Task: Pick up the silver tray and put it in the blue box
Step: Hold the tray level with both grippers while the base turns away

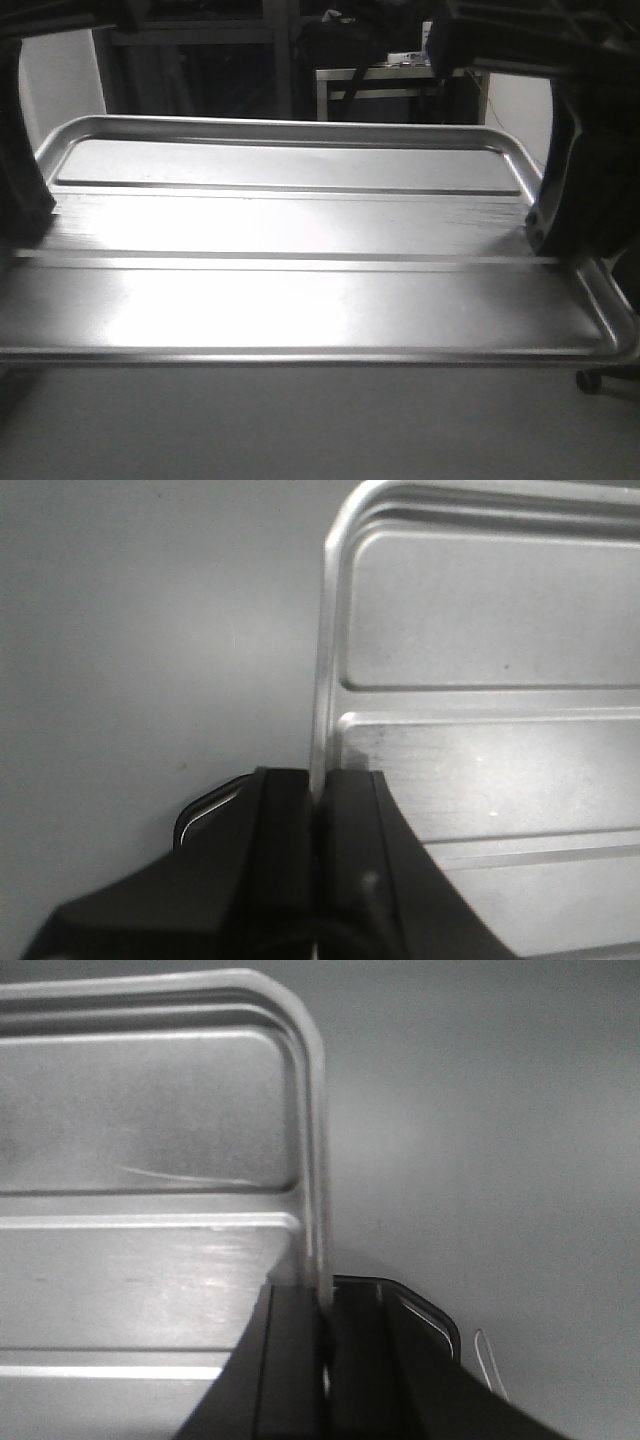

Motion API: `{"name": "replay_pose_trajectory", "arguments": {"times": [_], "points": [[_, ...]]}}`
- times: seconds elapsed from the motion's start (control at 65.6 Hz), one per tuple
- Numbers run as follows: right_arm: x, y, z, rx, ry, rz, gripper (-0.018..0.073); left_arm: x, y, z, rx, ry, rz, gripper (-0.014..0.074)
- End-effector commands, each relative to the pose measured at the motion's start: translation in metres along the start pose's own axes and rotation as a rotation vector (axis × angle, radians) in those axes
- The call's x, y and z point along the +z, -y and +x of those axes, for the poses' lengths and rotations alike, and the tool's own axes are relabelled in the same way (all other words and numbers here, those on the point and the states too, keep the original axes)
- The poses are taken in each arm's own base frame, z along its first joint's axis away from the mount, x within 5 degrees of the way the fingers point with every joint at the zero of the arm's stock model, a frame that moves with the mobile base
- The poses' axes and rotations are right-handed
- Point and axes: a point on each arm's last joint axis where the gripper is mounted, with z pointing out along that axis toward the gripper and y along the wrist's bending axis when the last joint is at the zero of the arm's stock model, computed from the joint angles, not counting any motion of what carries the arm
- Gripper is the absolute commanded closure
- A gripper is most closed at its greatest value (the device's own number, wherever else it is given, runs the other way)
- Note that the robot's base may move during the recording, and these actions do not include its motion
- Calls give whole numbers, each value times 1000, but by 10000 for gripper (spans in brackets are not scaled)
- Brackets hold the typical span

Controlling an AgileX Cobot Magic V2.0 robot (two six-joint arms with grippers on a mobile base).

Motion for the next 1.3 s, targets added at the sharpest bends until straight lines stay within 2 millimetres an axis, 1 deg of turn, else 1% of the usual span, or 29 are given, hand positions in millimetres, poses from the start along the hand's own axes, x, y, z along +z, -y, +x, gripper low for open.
{"name": "replay_pose_trajectory", "arguments": {"times": [0.0,1.28], "points": [[-13,0,-9,-11,67,-21,499,-12,0,-5,-3,46,30,701],[-13,0,-9,-11,67,-21,499,-12,0,-6,2,55,26,701]]}}
